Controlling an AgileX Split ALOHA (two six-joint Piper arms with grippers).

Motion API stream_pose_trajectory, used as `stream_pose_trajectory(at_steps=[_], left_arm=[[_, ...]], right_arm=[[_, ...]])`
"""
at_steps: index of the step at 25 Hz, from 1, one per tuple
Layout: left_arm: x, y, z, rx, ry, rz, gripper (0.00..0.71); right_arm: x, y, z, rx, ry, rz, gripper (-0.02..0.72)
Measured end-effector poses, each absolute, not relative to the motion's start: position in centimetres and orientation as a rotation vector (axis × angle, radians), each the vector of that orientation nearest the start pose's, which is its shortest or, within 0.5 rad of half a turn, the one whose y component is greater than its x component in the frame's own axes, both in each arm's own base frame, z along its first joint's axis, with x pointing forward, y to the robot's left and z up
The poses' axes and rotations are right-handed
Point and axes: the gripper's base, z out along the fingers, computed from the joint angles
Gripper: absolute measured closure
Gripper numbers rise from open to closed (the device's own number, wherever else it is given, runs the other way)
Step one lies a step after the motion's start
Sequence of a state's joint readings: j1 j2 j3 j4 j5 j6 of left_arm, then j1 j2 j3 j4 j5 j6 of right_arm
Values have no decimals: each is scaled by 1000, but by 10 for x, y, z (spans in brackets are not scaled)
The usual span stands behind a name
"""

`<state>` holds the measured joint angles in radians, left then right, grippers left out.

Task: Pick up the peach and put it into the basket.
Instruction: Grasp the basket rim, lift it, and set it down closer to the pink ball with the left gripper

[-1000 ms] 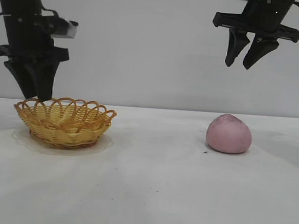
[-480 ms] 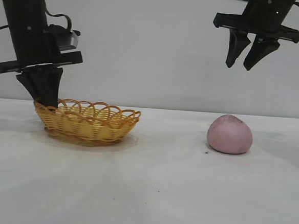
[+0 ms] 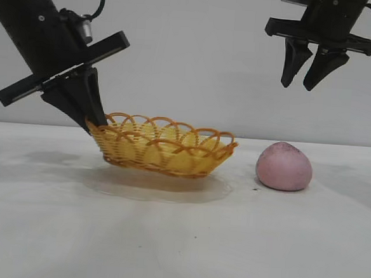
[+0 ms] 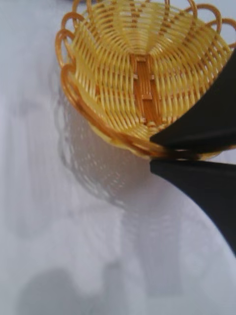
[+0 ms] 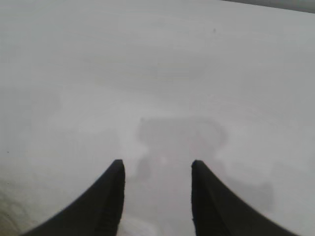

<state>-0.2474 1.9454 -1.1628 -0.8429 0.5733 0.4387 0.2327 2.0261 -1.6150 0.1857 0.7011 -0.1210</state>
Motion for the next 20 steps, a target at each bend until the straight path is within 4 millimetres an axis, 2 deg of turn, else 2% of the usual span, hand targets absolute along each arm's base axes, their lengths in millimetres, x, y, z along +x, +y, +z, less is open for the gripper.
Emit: stream_pose_trajectory(at_steps=[12, 13, 14, 18, 20], left_arm=[[340, -129, 129, -77, 2758, -708, 710], [339, -128, 129, -78, 2758, -707, 646], [339, -128, 129, -79, 2759, -706, 646], [339, -127, 137, -61, 2732, -700, 375], [338, -126, 142, -19, 2719, -677, 282]], right_arm=[[435, 115, 224, -339, 2581, 258, 390], [435, 115, 224, -339, 2581, 258, 390], [435, 116, 224, -338, 2581, 260, 390], [435, 116, 223, -339, 2583, 260, 390], [435, 116, 223, -341, 2589, 260, 390]])
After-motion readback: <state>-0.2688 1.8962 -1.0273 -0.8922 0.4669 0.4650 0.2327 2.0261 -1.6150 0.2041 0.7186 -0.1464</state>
